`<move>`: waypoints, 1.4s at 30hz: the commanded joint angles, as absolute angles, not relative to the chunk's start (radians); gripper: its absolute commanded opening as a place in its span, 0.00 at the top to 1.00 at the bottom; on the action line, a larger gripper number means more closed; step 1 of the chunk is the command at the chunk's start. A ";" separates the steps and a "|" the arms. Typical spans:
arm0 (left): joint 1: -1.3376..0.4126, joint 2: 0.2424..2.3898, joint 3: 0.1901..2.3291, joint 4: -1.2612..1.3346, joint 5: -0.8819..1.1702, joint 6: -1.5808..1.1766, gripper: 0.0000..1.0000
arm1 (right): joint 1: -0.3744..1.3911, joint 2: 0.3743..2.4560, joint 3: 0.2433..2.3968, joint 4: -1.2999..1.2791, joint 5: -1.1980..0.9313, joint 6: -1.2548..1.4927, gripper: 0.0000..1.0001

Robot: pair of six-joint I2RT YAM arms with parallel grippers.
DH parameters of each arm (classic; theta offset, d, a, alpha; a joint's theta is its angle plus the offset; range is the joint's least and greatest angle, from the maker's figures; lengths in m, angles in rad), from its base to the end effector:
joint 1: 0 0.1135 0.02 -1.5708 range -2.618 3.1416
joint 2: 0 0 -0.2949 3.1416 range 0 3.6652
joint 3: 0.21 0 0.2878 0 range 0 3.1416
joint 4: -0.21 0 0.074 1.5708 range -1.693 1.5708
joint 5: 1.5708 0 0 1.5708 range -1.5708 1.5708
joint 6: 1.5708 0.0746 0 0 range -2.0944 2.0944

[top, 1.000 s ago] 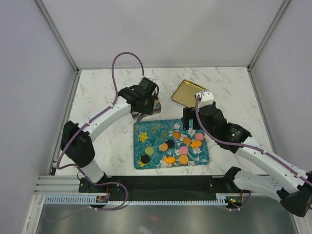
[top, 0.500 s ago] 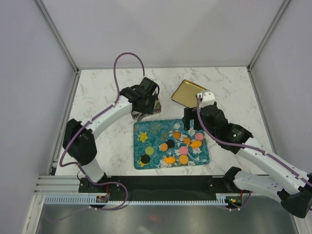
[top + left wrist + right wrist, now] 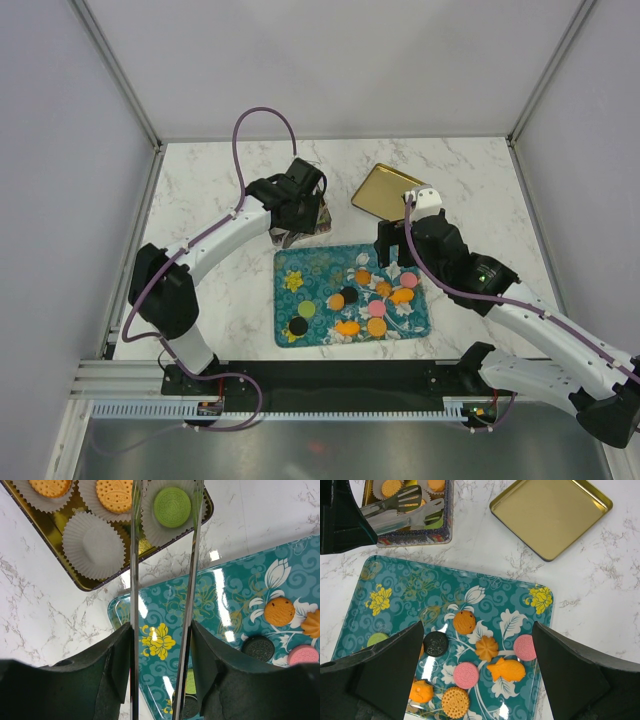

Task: Pack the cookies

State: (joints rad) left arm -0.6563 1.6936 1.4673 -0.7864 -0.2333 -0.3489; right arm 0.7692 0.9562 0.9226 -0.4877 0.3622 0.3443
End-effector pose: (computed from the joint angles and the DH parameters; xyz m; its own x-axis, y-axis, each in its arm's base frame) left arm 0.3445 -0.2435 0.2772 -0.8013 0.1974 -0.5647 0.2370 0.9715 0.0032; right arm 0.2037 0.1604 0.3333 -0.4818 -0.0271 -0.8758 -0.2837 0.9505 0.1266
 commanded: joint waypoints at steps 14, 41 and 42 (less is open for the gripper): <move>-0.719 1.442 1.390 -0.779 -0.175 -0.347 0.44 | 0.767 0.959 0.937 -0.482 0.377 0.345 0.02; -1.111 1.131 0.930 -0.808 -0.103 -0.638 0.38 | 0.767 1.008 0.950 -0.456 0.371 0.347 0.02; -1.111 1.132 0.928 -0.808 -0.106 -0.640 0.38 | 0.767 1.008 0.950 -0.456 0.373 0.348 0.02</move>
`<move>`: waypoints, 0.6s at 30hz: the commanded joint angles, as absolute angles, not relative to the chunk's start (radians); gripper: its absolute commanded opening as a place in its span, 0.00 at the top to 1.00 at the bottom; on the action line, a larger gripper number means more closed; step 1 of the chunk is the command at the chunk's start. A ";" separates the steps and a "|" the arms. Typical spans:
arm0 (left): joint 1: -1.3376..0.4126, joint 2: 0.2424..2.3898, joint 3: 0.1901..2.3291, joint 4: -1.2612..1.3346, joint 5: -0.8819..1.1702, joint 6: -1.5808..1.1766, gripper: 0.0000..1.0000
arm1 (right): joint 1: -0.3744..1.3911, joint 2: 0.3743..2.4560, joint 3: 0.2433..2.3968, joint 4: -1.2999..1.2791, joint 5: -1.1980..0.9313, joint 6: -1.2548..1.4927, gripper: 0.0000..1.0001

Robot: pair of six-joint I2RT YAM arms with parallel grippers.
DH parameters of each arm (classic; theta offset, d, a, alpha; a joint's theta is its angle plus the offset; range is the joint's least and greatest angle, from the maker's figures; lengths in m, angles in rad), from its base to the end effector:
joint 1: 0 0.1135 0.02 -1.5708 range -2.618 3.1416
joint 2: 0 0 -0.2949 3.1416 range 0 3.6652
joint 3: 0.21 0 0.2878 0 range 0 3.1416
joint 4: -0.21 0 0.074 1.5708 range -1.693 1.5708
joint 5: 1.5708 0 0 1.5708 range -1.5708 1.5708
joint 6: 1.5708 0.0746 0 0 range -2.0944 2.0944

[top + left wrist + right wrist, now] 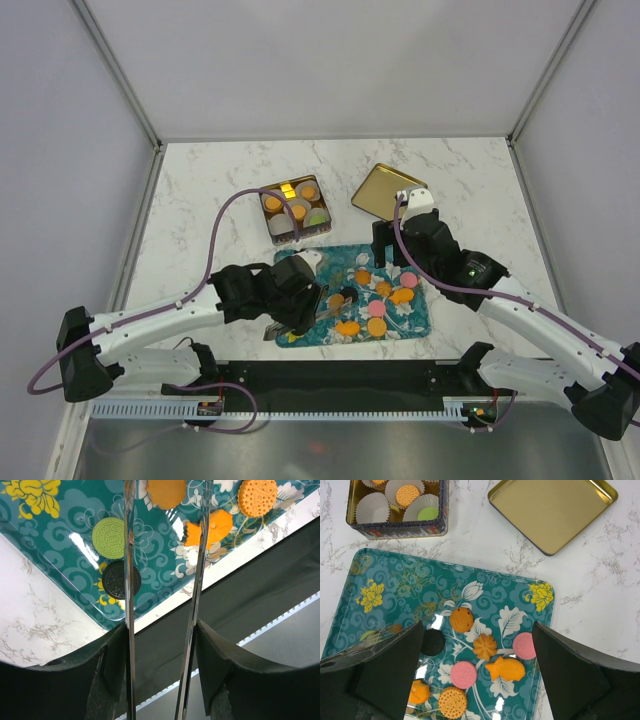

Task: Pack the cookies

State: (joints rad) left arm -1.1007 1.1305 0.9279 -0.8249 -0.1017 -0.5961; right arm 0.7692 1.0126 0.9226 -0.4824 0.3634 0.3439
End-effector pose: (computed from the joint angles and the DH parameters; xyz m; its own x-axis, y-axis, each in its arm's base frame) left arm 0.1239 -0.2272 0.2555 -0.8055 0.3523 -0.4766 0.4966 0.8401 -0.2183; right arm 0.2127 0.1690 0.3202 -0.5132 -0.0582 -0.8563 -0.2787 0.9549 0.1022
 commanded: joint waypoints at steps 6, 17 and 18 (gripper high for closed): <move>-1.114 1.166 0.930 -0.804 -0.127 -0.637 0.38 | 0.767 0.994 0.940 -0.457 0.373 0.348 0.02; -1.115 1.204 0.943 -0.787 -0.138 -0.624 0.44 | 0.767 0.979 0.931 -0.459 0.377 0.347 0.02; -1.115 1.204 0.945 -0.785 -0.138 -0.623 0.45 | 0.767 0.980 0.931 -0.457 0.377 0.347 0.02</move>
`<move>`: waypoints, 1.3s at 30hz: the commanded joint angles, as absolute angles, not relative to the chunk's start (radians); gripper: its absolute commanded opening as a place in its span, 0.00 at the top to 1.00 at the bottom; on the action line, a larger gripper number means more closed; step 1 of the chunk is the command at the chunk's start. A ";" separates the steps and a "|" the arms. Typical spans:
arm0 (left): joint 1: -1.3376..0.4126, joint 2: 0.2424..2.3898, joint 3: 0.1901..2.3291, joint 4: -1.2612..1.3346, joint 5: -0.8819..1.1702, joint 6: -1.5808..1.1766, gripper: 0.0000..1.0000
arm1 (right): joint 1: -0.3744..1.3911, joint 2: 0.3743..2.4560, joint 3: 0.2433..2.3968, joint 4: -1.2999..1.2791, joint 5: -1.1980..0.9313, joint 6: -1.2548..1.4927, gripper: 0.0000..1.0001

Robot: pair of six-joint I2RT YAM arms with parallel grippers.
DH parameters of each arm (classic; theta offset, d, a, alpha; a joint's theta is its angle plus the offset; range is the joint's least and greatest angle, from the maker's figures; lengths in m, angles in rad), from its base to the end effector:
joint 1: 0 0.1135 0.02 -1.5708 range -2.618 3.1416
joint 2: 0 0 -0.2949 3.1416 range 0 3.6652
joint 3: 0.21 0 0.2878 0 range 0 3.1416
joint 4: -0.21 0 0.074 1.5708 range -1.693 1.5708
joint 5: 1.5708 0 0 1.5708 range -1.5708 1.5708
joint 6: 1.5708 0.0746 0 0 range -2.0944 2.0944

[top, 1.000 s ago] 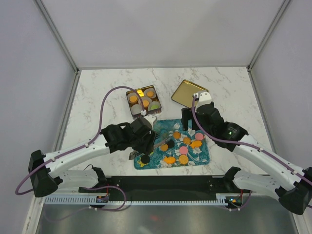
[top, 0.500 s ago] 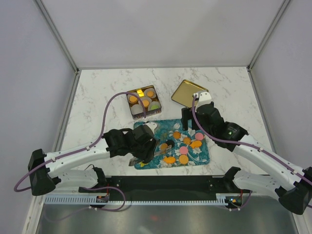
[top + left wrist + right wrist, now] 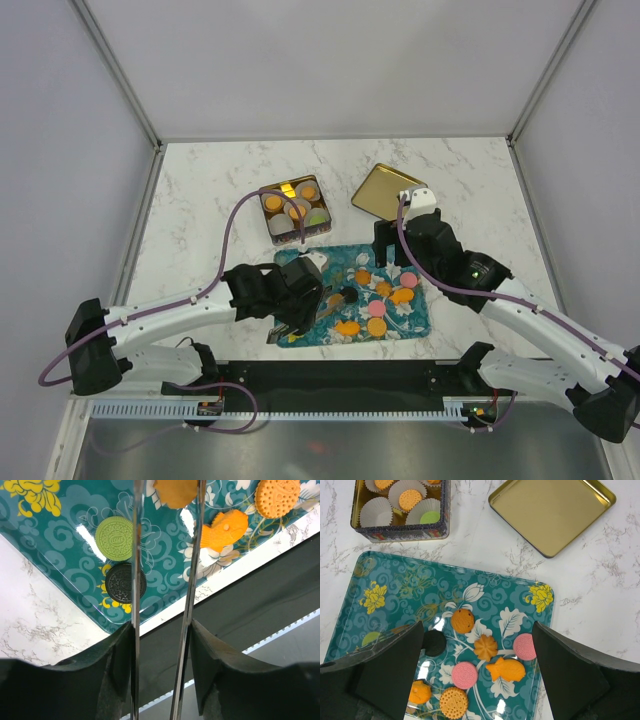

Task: Pack the cookies

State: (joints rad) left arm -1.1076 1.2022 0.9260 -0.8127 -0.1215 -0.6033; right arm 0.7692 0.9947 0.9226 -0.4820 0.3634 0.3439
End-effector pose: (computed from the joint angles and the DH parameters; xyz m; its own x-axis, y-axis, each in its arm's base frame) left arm 0.1285 -0.2371 0.2384 -0.8156 0.3727 -0.4426 0.4860 0.8564 -0.1745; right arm 0.2100 0.1664 0.3247 -0.5019 -0.0472 -0.8636 -0.2801 0.9536 0.1106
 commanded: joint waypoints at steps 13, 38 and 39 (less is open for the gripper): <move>-1.111 1.170 1.020 -0.856 -0.224 -0.618 0.54 | 0.765 0.977 0.942 -0.460 0.377 0.339 0.02; -1.045 1.198 1.049 -0.874 -0.189 -0.520 0.39 | 0.762 0.969 0.925 -0.463 0.377 0.345 0.02; -1.045 1.201 1.046 -0.871 -0.183 -0.519 0.38 | 0.764 0.968 0.925 -0.463 0.377 0.344 0.02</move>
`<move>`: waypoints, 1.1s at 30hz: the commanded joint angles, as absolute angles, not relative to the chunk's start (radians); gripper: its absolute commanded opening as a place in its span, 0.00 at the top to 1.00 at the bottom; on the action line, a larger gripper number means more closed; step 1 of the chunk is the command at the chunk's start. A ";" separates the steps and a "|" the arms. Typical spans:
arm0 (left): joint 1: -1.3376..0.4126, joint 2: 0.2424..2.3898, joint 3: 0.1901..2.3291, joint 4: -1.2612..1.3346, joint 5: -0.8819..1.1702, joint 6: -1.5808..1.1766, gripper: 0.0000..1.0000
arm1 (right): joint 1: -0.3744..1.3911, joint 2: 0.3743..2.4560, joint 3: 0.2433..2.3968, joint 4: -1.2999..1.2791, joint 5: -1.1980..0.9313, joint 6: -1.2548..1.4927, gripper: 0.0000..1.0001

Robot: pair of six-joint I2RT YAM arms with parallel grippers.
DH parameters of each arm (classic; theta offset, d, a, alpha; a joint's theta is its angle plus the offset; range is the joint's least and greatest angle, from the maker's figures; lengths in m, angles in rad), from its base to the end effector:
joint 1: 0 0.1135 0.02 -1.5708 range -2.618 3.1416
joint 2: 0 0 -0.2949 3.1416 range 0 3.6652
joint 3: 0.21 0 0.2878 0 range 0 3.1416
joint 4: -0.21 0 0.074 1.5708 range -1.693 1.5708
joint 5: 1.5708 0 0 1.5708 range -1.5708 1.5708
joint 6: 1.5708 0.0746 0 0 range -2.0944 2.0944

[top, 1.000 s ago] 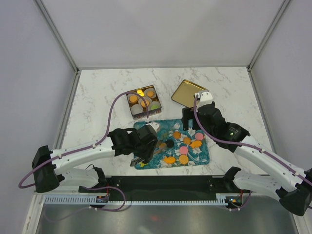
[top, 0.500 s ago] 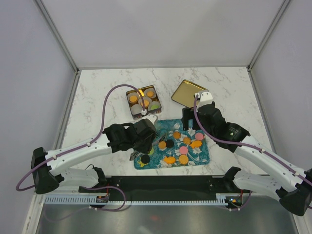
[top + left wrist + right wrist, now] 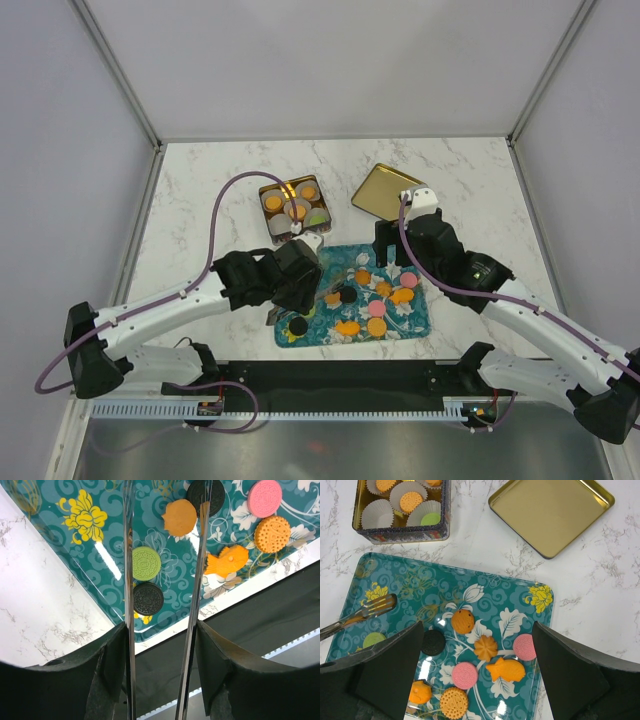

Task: Pack the cookies

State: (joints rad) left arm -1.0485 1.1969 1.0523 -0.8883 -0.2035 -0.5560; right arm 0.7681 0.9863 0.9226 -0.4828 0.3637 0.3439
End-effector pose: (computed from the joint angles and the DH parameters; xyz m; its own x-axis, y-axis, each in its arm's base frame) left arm 0.1502 -0.2307 0.2805 -0.7846 0.3270 -0.5268 0.4510 0.8840 -0.1230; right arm 0.2089 0.1649 0.3267 -0.4971 -0.0421 -0.8667 -0.2795 0.9534 0.1140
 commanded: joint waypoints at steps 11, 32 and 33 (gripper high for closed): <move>-1.035 1.239 1.005 -0.821 -0.138 -0.505 0.37 | 0.764 0.962 0.914 -0.465 0.380 0.348 0.02; -0.986 1.152 0.936 -0.853 -0.117 -0.515 0.41 | 0.762 0.974 0.911 -0.451 0.371 0.356 0.02; -0.985 1.147 0.934 -0.853 -0.115 -0.514 0.41 | 0.762 0.974 0.911 -0.453 0.368 0.357 0.02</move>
